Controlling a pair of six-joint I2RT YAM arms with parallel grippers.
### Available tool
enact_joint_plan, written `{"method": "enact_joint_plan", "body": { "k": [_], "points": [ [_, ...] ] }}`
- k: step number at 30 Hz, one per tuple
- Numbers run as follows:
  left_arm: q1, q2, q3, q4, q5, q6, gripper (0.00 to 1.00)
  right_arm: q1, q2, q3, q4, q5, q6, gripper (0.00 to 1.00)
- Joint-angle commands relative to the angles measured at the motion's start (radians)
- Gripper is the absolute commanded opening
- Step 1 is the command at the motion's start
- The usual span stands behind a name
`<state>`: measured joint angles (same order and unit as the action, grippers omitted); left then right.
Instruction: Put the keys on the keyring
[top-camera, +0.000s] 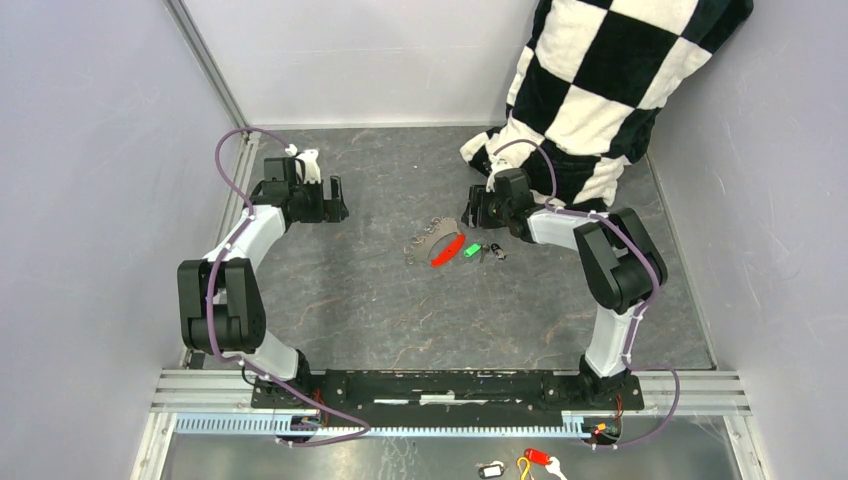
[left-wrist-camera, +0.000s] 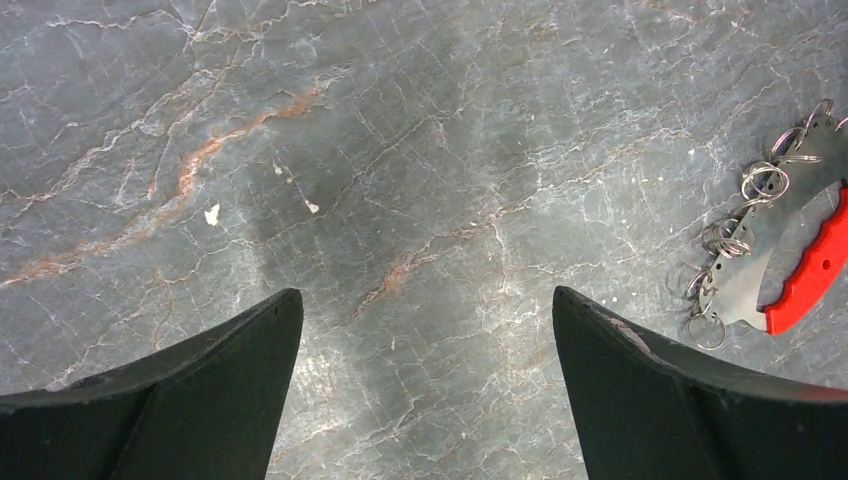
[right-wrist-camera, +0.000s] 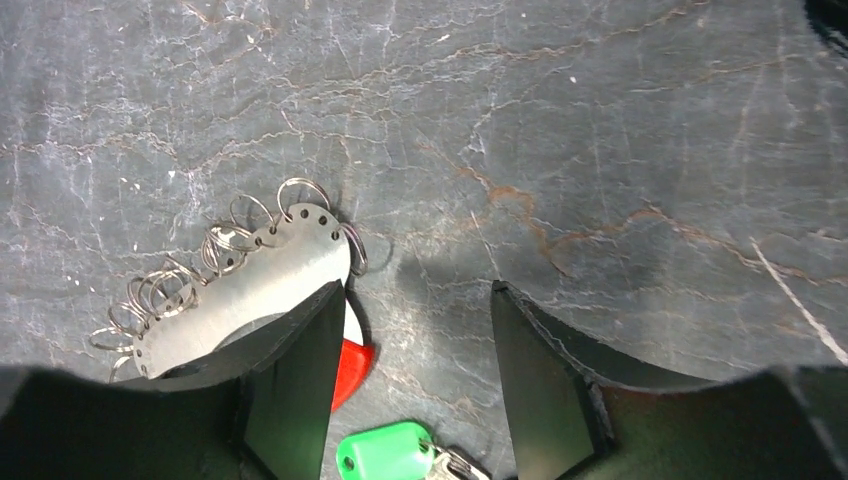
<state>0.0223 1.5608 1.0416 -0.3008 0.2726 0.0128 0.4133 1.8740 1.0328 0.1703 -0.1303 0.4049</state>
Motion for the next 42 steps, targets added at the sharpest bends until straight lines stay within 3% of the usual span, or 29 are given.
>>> {"method": "enact_joint_plan", "body": {
  "k": [1, 10, 25, 29, 36, 42],
  "points": [
    [0.005, -0.024, 0.042, -0.017, 0.016, 0.035, 1.00, 0.018, 0.047, 0.089, -0.001, -0.053, 0.023, 0.59],
    [0.005, -0.056, 0.021, -0.028, -0.007, 0.035, 1.00, 0.041, 0.126, 0.156, -0.035, -0.054, 0.045, 0.42],
    [0.005, -0.088, 0.011, -0.035, 0.001, 0.045, 1.00, 0.045, 0.106, 0.140, -0.077, 0.021, 0.063, 0.39],
    [0.005, -0.097, 0.011, -0.046, -0.003, 0.054, 1.00, 0.049, 0.125, 0.164, -0.079, 0.012, 0.076, 0.30],
    [0.005, -0.090, 0.030, -0.076, 0.041, 0.055, 1.00, 0.050, 0.122, 0.190, -0.063, -0.003, 0.089, 0.01],
    [0.005, -0.073, 0.119, -0.154, 0.138, 0.065, 1.00, 0.071, 0.052, 0.260, -0.025, -0.049, 0.031, 0.00]
  ]
}}
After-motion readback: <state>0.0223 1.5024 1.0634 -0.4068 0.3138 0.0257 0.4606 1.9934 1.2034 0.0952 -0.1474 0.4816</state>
